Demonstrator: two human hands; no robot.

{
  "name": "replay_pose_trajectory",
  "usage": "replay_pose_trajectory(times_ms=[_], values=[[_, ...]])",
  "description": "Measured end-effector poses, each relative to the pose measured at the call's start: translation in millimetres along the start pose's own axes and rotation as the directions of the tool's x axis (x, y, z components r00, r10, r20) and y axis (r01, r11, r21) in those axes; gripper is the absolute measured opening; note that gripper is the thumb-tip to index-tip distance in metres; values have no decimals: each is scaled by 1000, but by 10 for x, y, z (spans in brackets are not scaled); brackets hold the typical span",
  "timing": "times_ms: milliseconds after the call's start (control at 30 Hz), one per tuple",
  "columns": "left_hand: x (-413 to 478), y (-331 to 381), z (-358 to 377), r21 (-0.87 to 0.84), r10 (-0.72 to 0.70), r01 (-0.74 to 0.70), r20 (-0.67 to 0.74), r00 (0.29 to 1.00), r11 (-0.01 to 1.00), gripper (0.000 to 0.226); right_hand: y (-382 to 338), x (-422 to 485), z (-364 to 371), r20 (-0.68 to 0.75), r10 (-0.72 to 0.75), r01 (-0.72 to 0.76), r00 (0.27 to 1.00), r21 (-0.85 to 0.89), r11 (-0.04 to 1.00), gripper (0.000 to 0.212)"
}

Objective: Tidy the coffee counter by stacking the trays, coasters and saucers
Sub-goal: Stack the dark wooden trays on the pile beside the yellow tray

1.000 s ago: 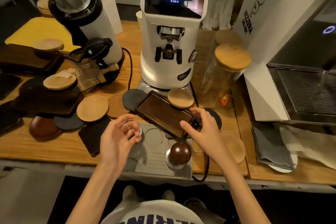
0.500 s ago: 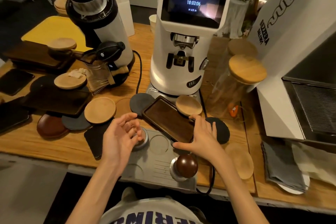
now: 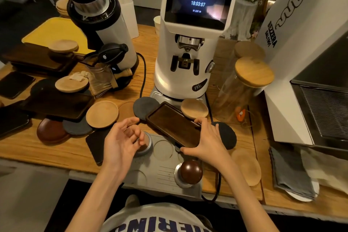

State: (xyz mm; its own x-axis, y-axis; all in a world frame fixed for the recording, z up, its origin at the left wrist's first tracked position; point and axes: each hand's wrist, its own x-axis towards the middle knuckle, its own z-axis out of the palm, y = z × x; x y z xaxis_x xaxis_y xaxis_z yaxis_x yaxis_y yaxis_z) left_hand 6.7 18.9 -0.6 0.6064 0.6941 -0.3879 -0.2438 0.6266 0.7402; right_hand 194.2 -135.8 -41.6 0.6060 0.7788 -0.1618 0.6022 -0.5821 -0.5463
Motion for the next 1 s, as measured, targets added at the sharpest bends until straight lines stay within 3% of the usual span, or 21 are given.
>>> replay_pose_trajectory(times_ms=[133,500,733,867,1000], values=[[-32,6,-14,39,24,-24,-5,1000,999,28,16,-127,-80,27,-11,8,1000,123,992,82],[-139,59,-47,340,127,-79,-123,984,937,22,-2,-383,-470,-20,-58,60,998,132,989,80],[-241,175,-14,402,159,-120,-66,985,908,23,-186,-375,-797,-84,-144,157,986,180,971,82],[-349,286,45,341,82,-60,-51,995,938,34,-397,-393,-827,2,-233,227,972,215,950,83],[-493,326,-75,311,104,-53,-151,983,949,31,-602,-419,-674,110,-360,326,927,243,914,79]])
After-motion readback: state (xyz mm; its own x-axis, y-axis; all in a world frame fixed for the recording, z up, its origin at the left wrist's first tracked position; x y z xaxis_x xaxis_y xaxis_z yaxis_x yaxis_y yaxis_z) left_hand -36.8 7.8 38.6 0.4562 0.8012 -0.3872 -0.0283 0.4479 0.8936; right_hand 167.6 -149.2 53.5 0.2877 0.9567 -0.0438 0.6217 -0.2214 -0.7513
